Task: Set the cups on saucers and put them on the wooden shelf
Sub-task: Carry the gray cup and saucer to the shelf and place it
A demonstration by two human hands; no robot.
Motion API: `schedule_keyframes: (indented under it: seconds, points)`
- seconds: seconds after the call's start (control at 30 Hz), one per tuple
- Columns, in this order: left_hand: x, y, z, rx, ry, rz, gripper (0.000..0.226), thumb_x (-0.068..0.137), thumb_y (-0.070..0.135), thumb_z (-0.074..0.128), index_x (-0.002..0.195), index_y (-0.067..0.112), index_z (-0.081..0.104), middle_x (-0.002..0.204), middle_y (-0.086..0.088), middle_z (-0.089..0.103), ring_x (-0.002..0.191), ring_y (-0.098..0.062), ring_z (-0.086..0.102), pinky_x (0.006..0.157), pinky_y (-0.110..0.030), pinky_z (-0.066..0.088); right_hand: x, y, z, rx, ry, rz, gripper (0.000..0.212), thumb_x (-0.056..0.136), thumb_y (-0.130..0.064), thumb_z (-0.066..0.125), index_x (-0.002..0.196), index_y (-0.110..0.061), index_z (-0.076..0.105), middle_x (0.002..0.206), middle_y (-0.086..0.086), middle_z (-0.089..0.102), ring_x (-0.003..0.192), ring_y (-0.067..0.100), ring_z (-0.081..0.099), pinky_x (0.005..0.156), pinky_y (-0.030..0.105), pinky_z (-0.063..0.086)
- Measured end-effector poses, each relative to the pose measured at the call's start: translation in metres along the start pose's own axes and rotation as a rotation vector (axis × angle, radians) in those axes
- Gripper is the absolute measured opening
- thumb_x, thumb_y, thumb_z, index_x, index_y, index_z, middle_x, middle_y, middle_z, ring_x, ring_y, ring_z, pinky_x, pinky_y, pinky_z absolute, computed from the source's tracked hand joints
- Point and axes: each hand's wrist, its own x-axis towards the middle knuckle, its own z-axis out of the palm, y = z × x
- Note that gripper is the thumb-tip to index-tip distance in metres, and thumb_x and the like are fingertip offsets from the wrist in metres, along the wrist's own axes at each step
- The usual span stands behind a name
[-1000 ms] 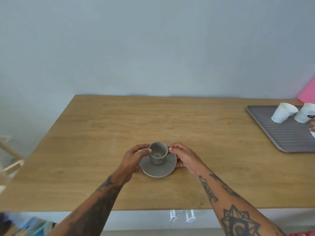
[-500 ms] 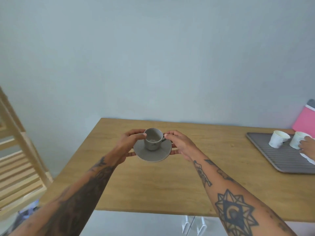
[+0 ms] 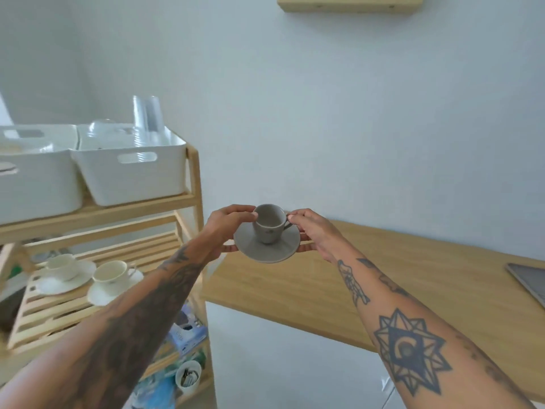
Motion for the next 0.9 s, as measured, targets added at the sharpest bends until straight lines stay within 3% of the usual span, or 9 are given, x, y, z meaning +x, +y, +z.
schedule_keyframes:
  seconds: [0.17,0.47,0.6,0.7,0.83,0.9]
  points:
    - [-0.042,-0.011,-0.069,-0.027,0.159,-0.011,0.016,0.080,0.031,0.078,0.094,0.038,0.079,0.113,-0.004,0.070,0.097,-0.027,0.065,0.062,-0.034,0.053,-0.005,-0.015,0.077,-0.035,-0.143,-0.025,0.025,0.093,-0.030,0.063,0.112,-0.015,0.066,0.091,0.003,0.070,0.081,0.024,0.065,0.074,0.042,0.059]
    - [-0.104,-0.032,-0.140,-0.070,0.371,-0.035,0.016,0.088,0.024,0.071,0.099,0.034,0.077,0.120,-0.006,0.066,0.110,-0.030,0.060,0.068,-0.035,0.053,-0.007,-0.021,0.176,-0.075,-0.361,-0.016,0.018,0.094,-0.034,0.062,0.106,-0.022,0.065,0.108,0.010,0.069,0.096,0.029,0.069,0.076,0.043,0.062]
    - [-0.112,-0.045,-0.150,-0.110,0.447,-0.046,0.022,0.088,0.021,0.071,0.108,0.030,0.077,0.122,-0.005,0.067,0.114,-0.031,0.059,0.080,-0.040,0.056,-0.007,-0.015,0.199,-0.060,-0.415,-0.008,0.014,0.094,-0.034,0.062,0.104,-0.024,0.066,0.105,0.008,0.069,0.088,0.024,0.068,0.064,0.035,0.060]
    - [-0.112,-0.060,-0.156,-0.125,0.483,-0.077,0.025,0.088,0.023,0.071,0.113,0.028,0.075,0.124,-0.007,0.064,0.113,-0.031,0.059,0.079,-0.040,0.056,-0.002,-0.007,0.214,-0.068,-0.441,-0.001,0.012,0.093,-0.031,0.062,0.102,-0.023,0.065,0.099,0.008,0.068,0.083,0.023,0.066,0.058,0.032,0.057]
    - [-0.097,-0.082,-0.168,-0.152,0.528,-0.104,0.022,0.086,0.023,0.074,0.107,0.029,0.076,0.114,-0.004,0.067,0.091,-0.022,0.060,0.072,-0.036,0.057,0.016,0.008,0.236,-0.085,-0.467,0.039,0.008,0.094,-0.029,0.062,0.099,-0.022,0.063,0.101,0.011,0.067,0.089,0.027,0.065,0.078,0.045,0.060]
    - [-0.081,-0.092,-0.180,-0.146,0.546,-0.119,0.016,0.084,0.022,0.075,0.096,0.032,0.078,0.104,0.000,0.070,0.086,-0.021,0.061,0.067,-0.034,0.058,0.031,0.018,0.249,-0.078,-0.471,0.069,0.009,0.094,-0.028,0.063,0.100,-0.021,0.063,0.100,0.011,0.066,0.088,0.027,0.065,0.079,0.045,0.060]
